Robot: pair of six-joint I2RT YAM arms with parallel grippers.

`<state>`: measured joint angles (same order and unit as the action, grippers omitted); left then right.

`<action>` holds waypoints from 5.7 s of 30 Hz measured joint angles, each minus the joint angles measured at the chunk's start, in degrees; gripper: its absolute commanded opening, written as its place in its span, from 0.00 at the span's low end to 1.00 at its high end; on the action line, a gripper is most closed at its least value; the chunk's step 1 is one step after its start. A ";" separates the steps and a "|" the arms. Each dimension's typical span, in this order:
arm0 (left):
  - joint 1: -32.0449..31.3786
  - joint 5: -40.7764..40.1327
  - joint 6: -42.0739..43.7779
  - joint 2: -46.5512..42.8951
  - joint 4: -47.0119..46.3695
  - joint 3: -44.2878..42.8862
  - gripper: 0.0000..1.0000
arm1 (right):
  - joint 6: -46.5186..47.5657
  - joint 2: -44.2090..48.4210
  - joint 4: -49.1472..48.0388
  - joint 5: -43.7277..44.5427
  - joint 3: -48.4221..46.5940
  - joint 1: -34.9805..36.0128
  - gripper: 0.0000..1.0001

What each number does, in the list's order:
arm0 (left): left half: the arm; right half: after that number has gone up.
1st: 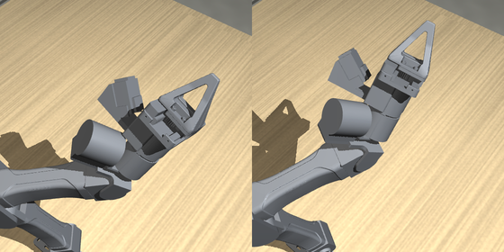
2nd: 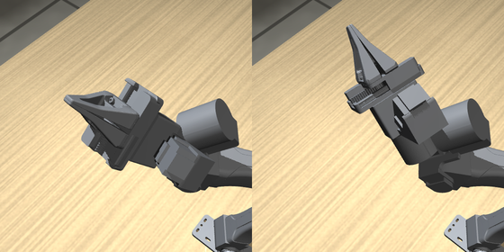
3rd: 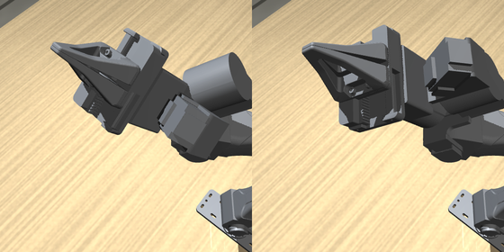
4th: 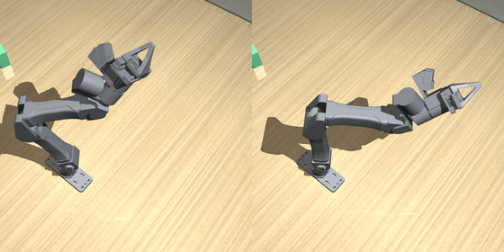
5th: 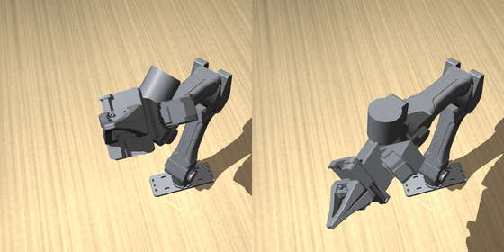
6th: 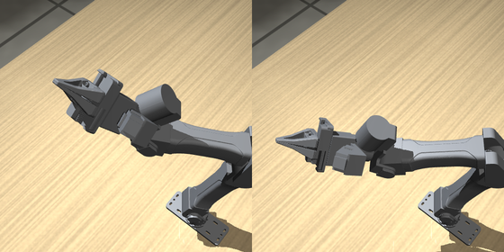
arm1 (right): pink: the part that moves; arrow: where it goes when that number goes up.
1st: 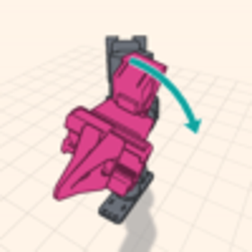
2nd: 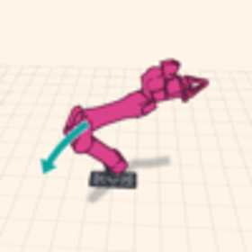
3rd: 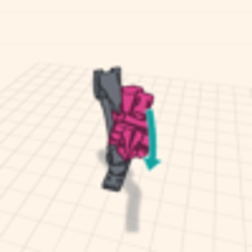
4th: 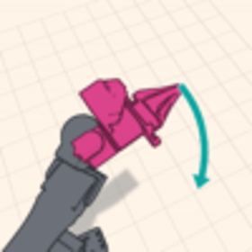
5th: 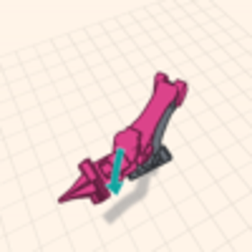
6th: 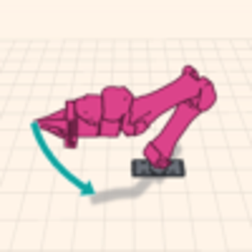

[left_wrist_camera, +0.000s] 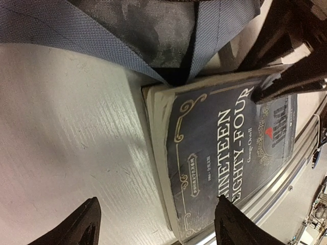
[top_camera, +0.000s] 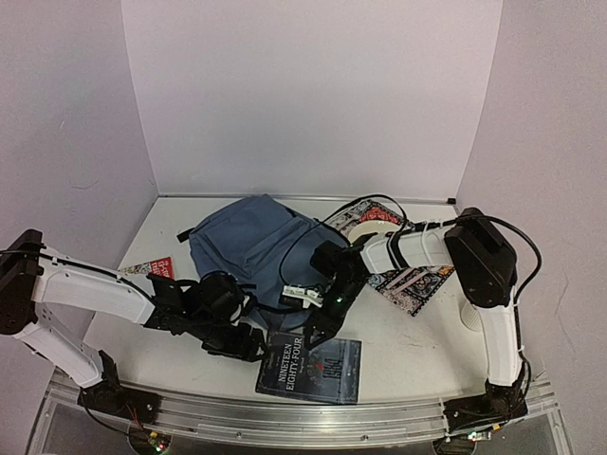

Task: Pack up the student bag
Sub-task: Grab the book from the corner of the board, then pass from the right arm to the left, then pass from the left arm to the right, then pick up the largest pocket of the bag from the student bag.

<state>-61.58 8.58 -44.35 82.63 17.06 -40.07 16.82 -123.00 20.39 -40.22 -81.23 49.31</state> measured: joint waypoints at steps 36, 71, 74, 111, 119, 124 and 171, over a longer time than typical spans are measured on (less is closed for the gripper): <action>8.22 15.54 11.62 -7.92 -19.44 3.46 0.75 | -2.76 15.59 3.13 -3.51 3.13 -0.47 0.00; 12.60 33.40 27.81 -10.36 -5.61 -6.95 0.00 | -5.45 20.81 2.18 -8.10 -2.24 -1.02 0.60; 13.20 30.86 27.50 -12.61 -2.55 -11.33 0.00 | -8.46 24.09 1.58 -7.49 -4.63 -2.21 0.70; 28.22 34.62 14.79 -9.71 -7.56 -26.54 0.00 | -53.29 37.97 -38.42 -6.89 22.06 -17.24 0.98; 28.28 39.56 11.09 -8.51 -12.82 -24.76 0.00 | -54.39 34.44 -42.35 -13.21 18.56 -17.28 0.98; 28.26 42.15 9.66 -8.50 -14.32 -22.09 0.00 | -55.25 34.37 -44.98 -17.36 15.51 -17.78 0.94; 15.15 2.22 32.79 3.93 8.68 -30.78 0.79 | -65.62 55.56 -45.78 12.75 36.36 -29.74 0.00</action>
<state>-46.43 10.80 -11.56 86.56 25.73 -70.85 -48.80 -67.44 -25.38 -27.48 -44.87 19.57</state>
